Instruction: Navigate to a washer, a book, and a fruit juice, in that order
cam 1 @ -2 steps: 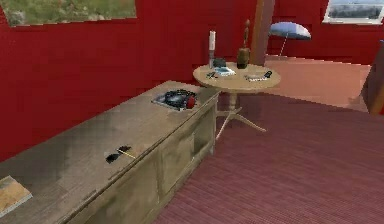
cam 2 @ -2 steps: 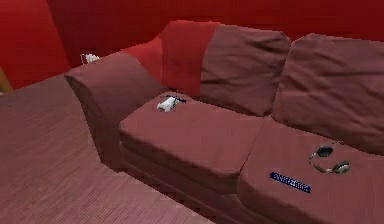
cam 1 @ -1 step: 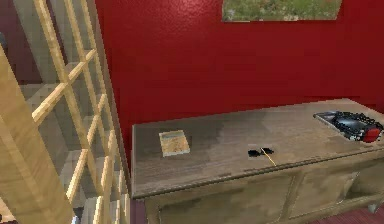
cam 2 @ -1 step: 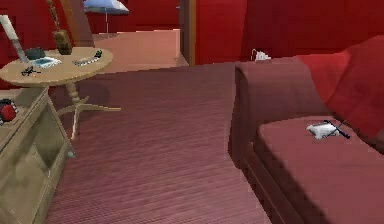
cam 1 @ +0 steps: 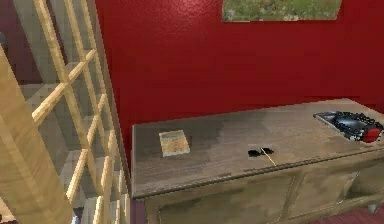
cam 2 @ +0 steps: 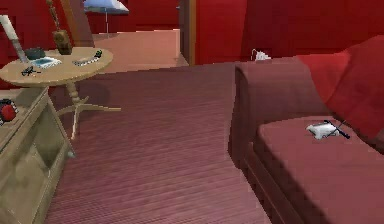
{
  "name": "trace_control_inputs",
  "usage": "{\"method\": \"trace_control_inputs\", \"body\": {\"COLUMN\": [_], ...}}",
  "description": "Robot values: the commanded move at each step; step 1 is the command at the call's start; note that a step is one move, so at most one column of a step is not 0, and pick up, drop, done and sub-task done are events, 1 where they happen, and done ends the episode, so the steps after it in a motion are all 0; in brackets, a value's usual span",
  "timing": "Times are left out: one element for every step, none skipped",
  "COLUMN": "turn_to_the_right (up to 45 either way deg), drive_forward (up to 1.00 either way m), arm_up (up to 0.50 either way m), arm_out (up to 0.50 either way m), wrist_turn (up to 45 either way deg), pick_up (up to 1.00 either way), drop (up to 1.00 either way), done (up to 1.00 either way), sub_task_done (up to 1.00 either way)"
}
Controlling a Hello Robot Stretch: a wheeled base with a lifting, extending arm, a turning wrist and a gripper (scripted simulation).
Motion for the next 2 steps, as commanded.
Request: {"method": "trace_control_inputs", "body": {"turn_to_the_right": [-45.0,-45.0], "drive_forward": [0.0,0.0], "arm_up": [0.0,0.0], "arm_out": [0.0,0.0], "wrist_turn": [0.0,0.0], "pick_up": [0.0,0.0], "drop": [0.0,0.0], "done": [0.0,0.0], "sub_task_done": [0.0,0.0]}}
